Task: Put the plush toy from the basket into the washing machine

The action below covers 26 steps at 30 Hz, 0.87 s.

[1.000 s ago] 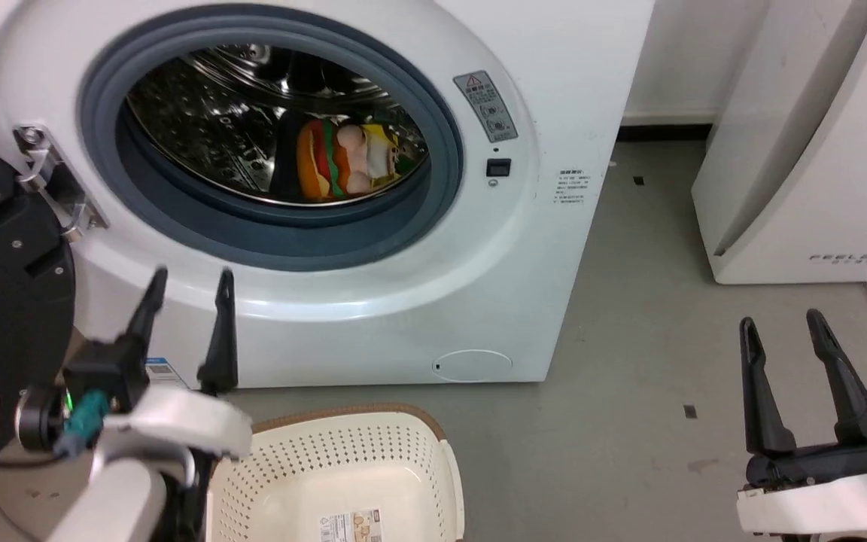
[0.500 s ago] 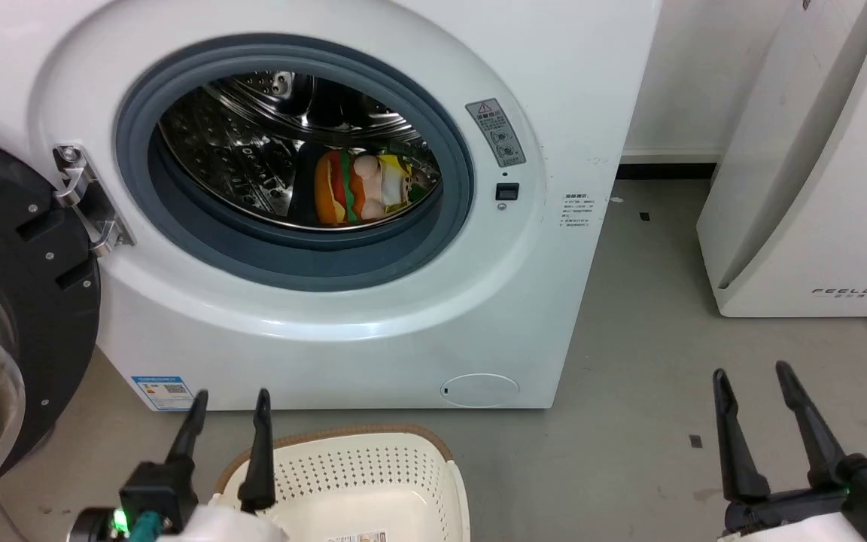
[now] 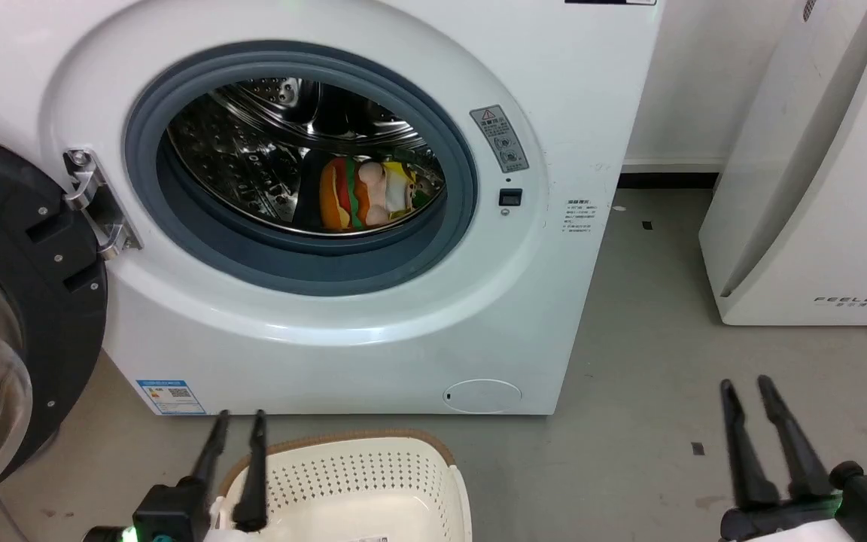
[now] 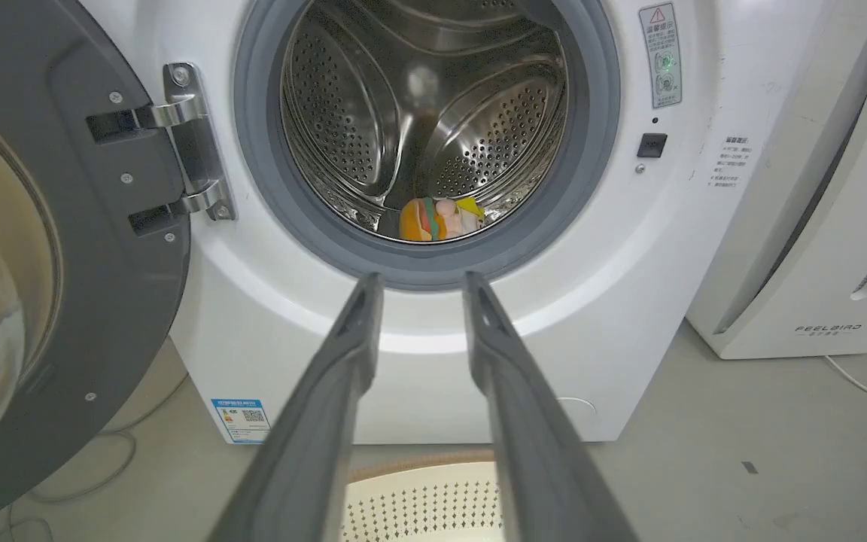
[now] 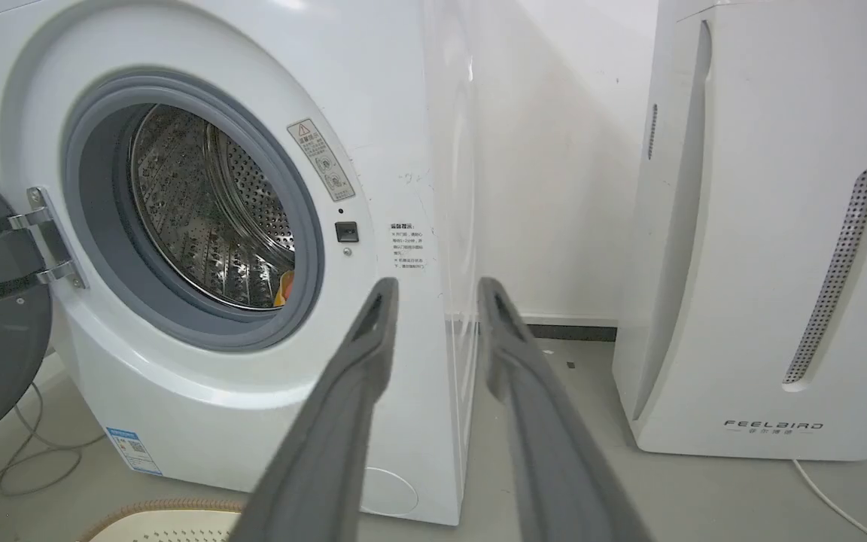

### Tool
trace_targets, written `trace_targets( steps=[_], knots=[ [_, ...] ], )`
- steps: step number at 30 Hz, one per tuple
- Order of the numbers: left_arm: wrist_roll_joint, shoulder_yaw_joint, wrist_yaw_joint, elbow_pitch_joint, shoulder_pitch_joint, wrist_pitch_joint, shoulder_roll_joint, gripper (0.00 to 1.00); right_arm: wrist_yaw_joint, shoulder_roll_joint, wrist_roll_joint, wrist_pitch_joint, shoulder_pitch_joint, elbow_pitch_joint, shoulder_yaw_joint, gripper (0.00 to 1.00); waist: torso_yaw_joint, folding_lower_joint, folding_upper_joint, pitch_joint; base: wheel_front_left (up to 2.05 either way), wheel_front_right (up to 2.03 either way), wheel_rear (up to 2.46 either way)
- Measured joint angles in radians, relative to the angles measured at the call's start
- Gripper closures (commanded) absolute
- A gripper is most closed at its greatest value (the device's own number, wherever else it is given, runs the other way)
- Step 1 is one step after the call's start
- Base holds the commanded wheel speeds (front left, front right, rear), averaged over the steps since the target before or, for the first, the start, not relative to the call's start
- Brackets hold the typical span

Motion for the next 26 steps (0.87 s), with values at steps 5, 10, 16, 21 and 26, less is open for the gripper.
trace_targets(
  steps=[5,10,16,21,26],
  knots=[
    [0.000,0.001,-0.003,0.000,0.000,0.002,0.000,1.00,0.000,0.000,0.000,0.001,0.000,0.000,0.000,1.00,0.000,0.0000,0.0000,0.000,0.00,0.00,0.00],
    [0.006,0.009,-0.005,0.000,0.000,0.011,-0.005,1.00,0.000,0.000,0.000,0.013,0.000,0.000,0.002,1.00,-0.001,0.0001,0.0000,-0.001,0.00,0.00,0.00],
    [0.026,0.020,-0.019,-0.002,-0.001,0.028,-0.019,1.00,0.000,0.000,-0.004,0.027,-0.001,0.001,0.003,1.00,-0.002,0.0002,0.0000,-0.001,0.00,0.00,0.00],
    [0.036,0.032,-0.027,-0.004,-0.002,0.037,-0.027,1.00,0.000,0.000,-0.019,0.036,-0.003,0.002,0.004,1.00,-0.002,0.0002,0.0000,-0.001,0.00,0.00,0.00],
    [0.046,0.041,-0.035,-0.007,-0.004,0.050,-0.033,1.00,0.000,0.000,-0.023,0.048,-0.005,0.004,0.005,1.00,-0.003,0.0001,0.0000,-0.001,0.00,0.00,0.00]
  ],
)
